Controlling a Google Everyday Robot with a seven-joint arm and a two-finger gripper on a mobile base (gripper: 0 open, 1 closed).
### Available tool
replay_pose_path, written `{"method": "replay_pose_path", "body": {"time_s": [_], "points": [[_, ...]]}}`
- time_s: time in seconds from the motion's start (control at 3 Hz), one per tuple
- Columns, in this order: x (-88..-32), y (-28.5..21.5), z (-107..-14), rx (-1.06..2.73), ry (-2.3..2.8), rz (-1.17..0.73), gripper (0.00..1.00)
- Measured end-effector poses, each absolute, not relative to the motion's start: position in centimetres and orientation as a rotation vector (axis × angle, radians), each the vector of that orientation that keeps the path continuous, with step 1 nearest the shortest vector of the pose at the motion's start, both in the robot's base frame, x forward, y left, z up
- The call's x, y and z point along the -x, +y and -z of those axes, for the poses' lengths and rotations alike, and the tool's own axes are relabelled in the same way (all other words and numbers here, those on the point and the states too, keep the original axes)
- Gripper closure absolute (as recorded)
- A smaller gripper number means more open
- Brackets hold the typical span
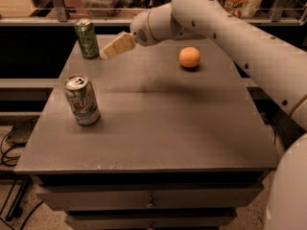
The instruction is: Knock green can over
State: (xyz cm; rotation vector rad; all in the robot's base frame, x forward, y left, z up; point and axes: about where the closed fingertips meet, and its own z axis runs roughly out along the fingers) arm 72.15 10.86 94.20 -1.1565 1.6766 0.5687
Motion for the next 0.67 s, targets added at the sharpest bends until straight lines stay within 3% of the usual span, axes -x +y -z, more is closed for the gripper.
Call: {"method": "replay_pose_path", "body": {"time_s": [0.67], "points": [[-75.9,15.6,-93.1,1.108,1.579,-0.653,0.00]]}}
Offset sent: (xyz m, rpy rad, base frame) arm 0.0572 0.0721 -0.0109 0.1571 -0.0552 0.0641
